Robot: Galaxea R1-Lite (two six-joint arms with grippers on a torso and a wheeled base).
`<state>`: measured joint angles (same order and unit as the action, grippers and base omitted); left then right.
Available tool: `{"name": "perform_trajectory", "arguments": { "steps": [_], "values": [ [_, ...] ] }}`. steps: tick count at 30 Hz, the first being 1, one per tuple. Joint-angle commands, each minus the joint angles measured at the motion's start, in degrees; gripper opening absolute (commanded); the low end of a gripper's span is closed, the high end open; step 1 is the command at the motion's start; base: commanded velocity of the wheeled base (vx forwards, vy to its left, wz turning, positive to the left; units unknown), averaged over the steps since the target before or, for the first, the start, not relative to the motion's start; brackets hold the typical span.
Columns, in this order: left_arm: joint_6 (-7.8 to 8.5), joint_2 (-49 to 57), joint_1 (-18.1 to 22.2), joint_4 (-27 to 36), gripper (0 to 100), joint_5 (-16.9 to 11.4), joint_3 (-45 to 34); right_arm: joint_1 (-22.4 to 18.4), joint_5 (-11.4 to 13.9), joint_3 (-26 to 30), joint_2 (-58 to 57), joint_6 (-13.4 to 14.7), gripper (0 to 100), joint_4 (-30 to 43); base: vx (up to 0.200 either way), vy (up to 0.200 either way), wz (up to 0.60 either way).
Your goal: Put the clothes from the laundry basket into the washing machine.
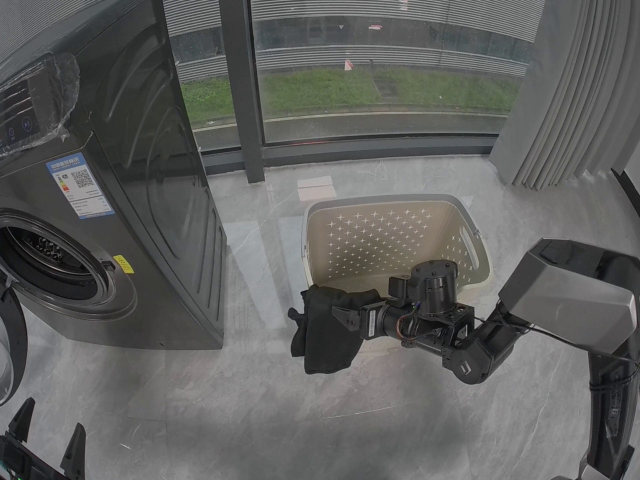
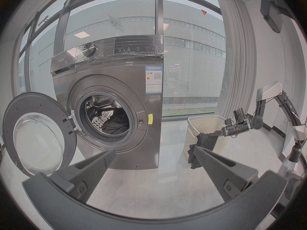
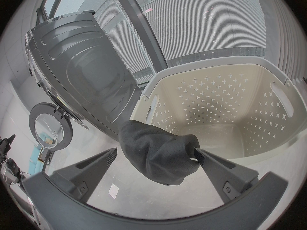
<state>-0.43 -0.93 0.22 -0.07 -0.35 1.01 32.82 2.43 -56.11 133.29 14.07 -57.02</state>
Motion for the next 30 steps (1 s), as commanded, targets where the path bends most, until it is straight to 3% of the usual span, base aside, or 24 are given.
{"name": "perform_trajectory", "arguments": {
  "steps": [1,3,4,18,25,26,30],
  "values": [
    [-0.01,0.75,0.04,-0.01,100,0.0,-0.92,-0.21,0.04,-1.63,1.71,-0.01,100,-0.03,0.0,0.0,0.0],
    [-0.01,0.66,0.04,-0.01,100,0.0,-0.92,-0.21,0.04,-2.25,1.8,-0.01,100,-0.03,0.0,0.0,0.0],
    [-0.01,0.75,0.04,-0.01,100,0.0,-0.92,-0.21,0.04,-2.51,1.97,-0.01,0,0.06,0.0,0.0,0.0],
    [-0.1,0.75,0.04,-0.01,100,-0.09,-0.92,0.05,0.04,-1.89,1.0,0.17,0,-0.11,0.0,0.0,0.0],
    [-0.19,0.75,0.04,-0.01,100,-0.09,-0.92,0.58,-0.84,4.26,-10.25,-0.36,0,-0.99,0.0,0.0,0.0],
    [-0.1,0.75,0.04,-0.01,100,-0.09,-0.92,0.93,-2.16,6.63,-13.94,-1.24,0,-2.49,0.0,0.0,0.0],
    [-0.19,0.75,0.04,-0.01,100,-0.09,-0.92,1.99,-2.6,10.32,-20.97,-1.59,0,-6.53,0.0,0.0,0.0]
  ]
}}
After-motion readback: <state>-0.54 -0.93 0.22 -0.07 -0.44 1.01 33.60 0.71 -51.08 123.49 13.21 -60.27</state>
